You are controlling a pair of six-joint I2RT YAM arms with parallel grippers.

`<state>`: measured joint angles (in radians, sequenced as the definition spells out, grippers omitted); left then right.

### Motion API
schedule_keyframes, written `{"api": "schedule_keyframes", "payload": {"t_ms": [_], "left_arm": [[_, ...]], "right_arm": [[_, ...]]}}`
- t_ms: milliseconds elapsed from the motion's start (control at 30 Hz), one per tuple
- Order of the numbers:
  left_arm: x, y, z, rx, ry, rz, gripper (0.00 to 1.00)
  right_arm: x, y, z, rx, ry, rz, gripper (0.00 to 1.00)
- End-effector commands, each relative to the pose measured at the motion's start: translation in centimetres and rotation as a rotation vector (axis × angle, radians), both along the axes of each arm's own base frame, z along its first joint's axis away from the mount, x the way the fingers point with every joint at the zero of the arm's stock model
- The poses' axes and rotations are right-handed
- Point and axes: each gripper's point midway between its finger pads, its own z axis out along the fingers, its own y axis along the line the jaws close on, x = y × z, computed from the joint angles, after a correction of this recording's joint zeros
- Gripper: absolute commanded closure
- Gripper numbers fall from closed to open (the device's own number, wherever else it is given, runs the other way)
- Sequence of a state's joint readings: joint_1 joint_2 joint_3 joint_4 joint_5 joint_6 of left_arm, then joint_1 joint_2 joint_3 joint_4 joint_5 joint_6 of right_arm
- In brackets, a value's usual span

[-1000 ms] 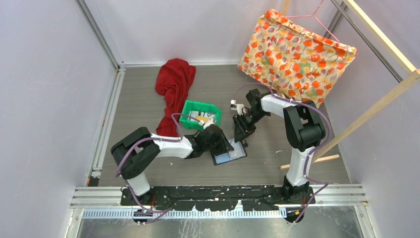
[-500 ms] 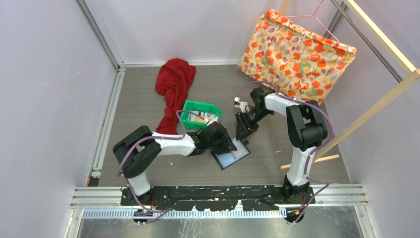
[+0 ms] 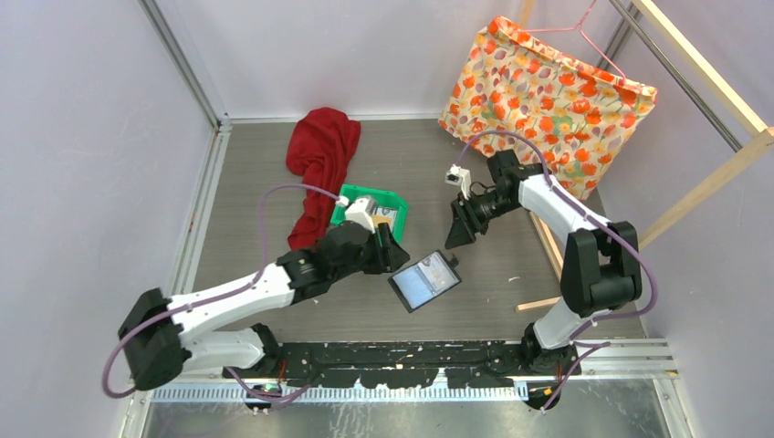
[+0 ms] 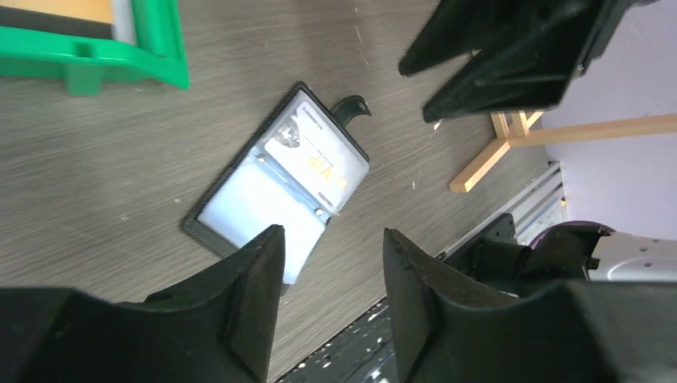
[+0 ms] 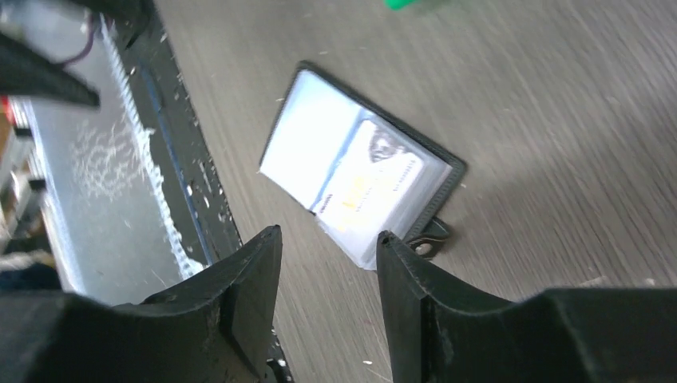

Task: Put the credit cards into the card holder
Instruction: Pick up the credit card from the storage box.

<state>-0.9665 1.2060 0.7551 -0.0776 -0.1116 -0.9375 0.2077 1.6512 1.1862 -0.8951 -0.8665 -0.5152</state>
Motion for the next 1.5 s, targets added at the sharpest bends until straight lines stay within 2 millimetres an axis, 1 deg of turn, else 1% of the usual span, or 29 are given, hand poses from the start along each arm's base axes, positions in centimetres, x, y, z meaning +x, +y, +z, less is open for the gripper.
{"api": "schedule_keyframes", "payload": {"t_ms": [0, 100, 133, 200, 267, 300, 367, 433, 533, 633, 700, 800, 900, 1000, 1033, 1067, 1167, 1267, 1300, 1367, 1467], "left_arm": [[0.4, 4.8, 0.6, 0.150, -0.171, 0.018, 0.40], [0.2, 6.8, 1.4, 0.145, -0.216, 0.051, 0.18], [0.0, 7.2, 1.7, 0.129, -0.231, 0.053, 0.15], [-0.2, 7.8, 2.1, 0.092, -0.253, 0.056, 0.15], [-0.3, 8.3, 2.4, 0.045, -0.271, 0.074, 0.17], [-0.2, 8.5, 2.6, 0.030, -0.276, 0.089, 0.18], [0.1, 9.2, 2.3, 0.026, -0.287, 0.119, 0.19], [0.6, 9.9, 2.5, 0.036, -0.298, 0.146, 0.19], [1.4, 10.8, 3.1, 0.077, -0.312, 0.161, 0.19], [2.2, 11.8, 3.1, 0.156, -0.280, 0.150, 0.19], [2.8, 12.2, 2.8, 0.195, -0.241, 0.136, 0.20], [4.0, 12.5, 2.7, 0.202, -0.201, 0.139, 0.20], [6.0, 12.3, 3.6, 0.142, -0.192, 0.154, 0.21], [8.4, 11.0, 4.9, 0.042, -0.160, 0.112, 0.22], [9.7, 10.3, 5.2, 0.020, -0.137, 0.088, 0.22], [10.2, 9.2, 5.4, -0.004, -0.113, 0.039, 0.22], [11.9, 7.0, 4.3, 0.004, -0.043, -0.057, 0.21], [13.9, 6.5, 2.2, 0.069, -0.006, -0.061, 0.21], [14.6, 6.5, 1.7, 0.093, -0.013, -0.055, 0.20], [15.9, 6.3, 0.6, 0.139, -0.030, -0.049, 0.20], [17.7, 5.6, -0.6, 0.219, -0.095, -0.069, 0.20]], "right_arm": [[-4.2, 1.0, 2.5, 0.186, -0.159, 0.252, 0.47], [-7.6, 1.2, 2.5, 0.243, -0.233, 0.443, 0.49], [-8.5, 1.4, 2.3, 0.247, -0.230, 0.481, 0.50], [-9.5, 2.1, 1.5, 0.229, -0.212, 0.519, 0.55], [-9.9, 2.7, 0.2, 0.172, -0.198, 0.539, 0.61], [-9.8, 3.0, -0.6, 0.132, -0.190, 0.537, 0.64], [-9.0, 3.7, -1.9, 0.053, -0.171, 0.512, 0.70], [-8.1, 4.0, -3.1, -0.017, -0.142, 0.487, 0.74], [-6.7, 4.0, -4.5, -0.112, -0.075, 0.437, 0.77], [-5.5, 3.3, -5.8, -0.207, -0.048, 0.387, 0.77], [-5.0, 3.3, -5.3, -0.207, -0.047, 0.371, 0.76], [-3.8, 3.8, -2.5, -0.117, -0.057, 0.349, 0.74], [-1.6, 4.3, 0.2, -0.087, -0.110, 0.344, 0.70], [0.5, 5.3, 2.0, -0.042, -0.125, 0.297, 0.69], [1.1, 5.8, 2.4, -0.020, -0.114, 0.265, 0.69], [1.5, 6.1, 2.4, -0.005, -0.090, 0.232, 0.69], [1.9, 6.2, 1.3, -0.010, -0.032, 0.182, 0.67], [3.0, 5.9, 1.0, 0.020, 0.046, 0.074, 0.66], [3.7, 5.5, 0.8, 0.028, 0.054, 0.040, 0.66], [4.4, 4.8, 0.6, 0.027, 0.067, 0.007, 0.66], [5.1, 4.2, 0.3, 0.039, 0.088, -0.024, 0.66]]}}
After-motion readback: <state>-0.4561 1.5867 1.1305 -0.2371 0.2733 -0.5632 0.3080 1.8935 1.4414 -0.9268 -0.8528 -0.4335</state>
